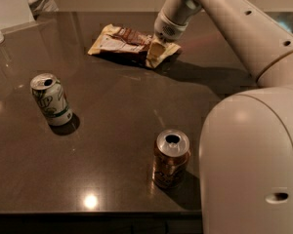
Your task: Move brown chip bag near 7up can
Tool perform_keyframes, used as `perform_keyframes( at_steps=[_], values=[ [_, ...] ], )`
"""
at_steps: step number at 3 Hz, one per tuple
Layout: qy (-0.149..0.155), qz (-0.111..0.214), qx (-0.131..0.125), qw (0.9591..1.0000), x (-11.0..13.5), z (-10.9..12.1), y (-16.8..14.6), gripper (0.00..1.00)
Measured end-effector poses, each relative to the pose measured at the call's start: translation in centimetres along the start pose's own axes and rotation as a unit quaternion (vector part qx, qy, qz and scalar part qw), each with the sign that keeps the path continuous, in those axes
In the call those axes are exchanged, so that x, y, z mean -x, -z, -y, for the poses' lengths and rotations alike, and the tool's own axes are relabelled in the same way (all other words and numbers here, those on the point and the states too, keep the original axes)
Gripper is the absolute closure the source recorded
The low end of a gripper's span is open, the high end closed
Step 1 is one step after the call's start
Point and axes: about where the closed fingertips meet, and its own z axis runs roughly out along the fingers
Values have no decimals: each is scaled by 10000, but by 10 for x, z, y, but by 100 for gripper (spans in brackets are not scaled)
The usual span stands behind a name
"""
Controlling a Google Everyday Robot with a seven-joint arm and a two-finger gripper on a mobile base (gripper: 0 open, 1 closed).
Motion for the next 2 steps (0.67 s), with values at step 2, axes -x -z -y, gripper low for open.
perform_keyframes(
  at_steps=[2],
  values=[
    [337,272,561,9975,24,-62,17,100]
  ],
)
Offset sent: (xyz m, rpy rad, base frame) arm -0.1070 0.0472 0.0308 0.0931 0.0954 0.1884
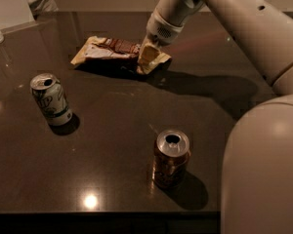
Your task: Move brown chip bag near 7up can
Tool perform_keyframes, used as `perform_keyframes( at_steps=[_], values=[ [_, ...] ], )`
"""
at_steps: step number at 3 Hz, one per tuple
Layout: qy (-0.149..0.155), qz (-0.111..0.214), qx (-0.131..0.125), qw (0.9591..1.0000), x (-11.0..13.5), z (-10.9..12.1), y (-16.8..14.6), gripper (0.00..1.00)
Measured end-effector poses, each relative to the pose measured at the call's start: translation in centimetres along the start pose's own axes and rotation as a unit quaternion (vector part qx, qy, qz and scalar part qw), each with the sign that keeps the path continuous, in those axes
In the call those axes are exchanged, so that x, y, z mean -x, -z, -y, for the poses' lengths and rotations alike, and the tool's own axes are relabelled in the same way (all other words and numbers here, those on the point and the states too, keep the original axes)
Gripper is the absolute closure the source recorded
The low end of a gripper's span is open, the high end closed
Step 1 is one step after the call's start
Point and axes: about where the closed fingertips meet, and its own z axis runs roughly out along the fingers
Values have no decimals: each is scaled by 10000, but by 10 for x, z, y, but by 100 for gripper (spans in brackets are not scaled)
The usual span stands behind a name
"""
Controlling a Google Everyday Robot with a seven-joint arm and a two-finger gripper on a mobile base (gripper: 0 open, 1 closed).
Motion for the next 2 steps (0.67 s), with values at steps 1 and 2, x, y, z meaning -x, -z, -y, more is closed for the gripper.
perform_keyframes(
  at_steps=[1,2],
  values=[
    [119,26,219,9997,9,-38,0,100],
    [204,-6,395,9990,16,-75,-6,100]
  ],
)
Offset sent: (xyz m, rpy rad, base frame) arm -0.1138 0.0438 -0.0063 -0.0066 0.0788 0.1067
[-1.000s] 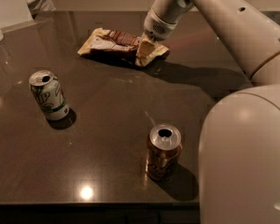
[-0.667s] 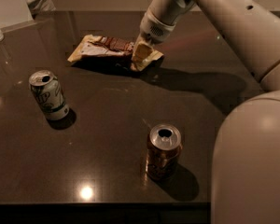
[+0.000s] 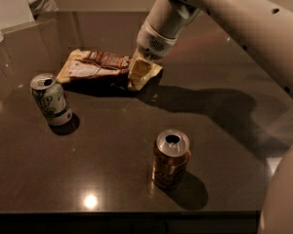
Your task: Move brown chip bag near 7up can
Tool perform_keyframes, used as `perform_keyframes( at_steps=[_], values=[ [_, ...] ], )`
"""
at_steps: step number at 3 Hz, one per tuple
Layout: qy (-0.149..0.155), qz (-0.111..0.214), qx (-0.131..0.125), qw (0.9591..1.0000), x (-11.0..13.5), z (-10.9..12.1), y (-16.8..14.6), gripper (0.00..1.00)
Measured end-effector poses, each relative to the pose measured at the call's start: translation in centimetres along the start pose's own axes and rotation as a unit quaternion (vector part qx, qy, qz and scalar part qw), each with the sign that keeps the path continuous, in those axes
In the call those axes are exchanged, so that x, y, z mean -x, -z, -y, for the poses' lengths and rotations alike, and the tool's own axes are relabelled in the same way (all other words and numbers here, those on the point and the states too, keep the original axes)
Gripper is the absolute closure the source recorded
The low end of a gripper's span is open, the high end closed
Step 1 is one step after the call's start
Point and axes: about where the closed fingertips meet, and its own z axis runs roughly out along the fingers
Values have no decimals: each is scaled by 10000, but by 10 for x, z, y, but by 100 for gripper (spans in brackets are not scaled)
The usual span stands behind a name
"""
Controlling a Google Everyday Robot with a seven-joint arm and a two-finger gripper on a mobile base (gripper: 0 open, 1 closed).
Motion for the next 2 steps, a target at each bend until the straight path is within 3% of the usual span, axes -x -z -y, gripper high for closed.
perform_keyframes(
  at_steps=[2],
  values=[
    [239,1,207,9995,31,-47,-12,100]
  ],
)
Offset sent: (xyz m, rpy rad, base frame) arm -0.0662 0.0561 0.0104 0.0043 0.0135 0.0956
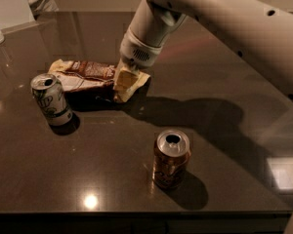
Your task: Move brown chip bag near 7up can
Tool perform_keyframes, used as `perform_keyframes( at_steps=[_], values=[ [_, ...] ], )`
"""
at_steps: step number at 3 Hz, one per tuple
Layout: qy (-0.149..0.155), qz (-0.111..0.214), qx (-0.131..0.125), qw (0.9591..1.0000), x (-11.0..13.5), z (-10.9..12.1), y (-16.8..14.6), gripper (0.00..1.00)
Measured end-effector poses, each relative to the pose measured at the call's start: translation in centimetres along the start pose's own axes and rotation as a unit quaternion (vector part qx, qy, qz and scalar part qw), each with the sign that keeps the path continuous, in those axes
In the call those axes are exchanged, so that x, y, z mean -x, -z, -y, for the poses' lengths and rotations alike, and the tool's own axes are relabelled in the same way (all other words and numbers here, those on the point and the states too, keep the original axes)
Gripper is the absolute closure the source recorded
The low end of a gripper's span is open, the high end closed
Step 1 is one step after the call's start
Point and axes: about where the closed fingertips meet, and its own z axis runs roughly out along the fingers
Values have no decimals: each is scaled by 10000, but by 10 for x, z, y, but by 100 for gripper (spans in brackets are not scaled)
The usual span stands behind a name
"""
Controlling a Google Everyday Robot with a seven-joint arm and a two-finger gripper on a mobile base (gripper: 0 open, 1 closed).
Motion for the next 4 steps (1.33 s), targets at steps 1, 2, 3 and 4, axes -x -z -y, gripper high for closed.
perform_keyframes(
  at_steps=[1,2,3,4],
  values=[
    [121,11,37,9999,14,-11,-1,82],
    [175,15,36,9998,22,-15,-3,58],
    [211,11,-6,9998,26,-12,-2,36],
    [222,9,-2,9998,27,-13,-3,12]
  ],
)
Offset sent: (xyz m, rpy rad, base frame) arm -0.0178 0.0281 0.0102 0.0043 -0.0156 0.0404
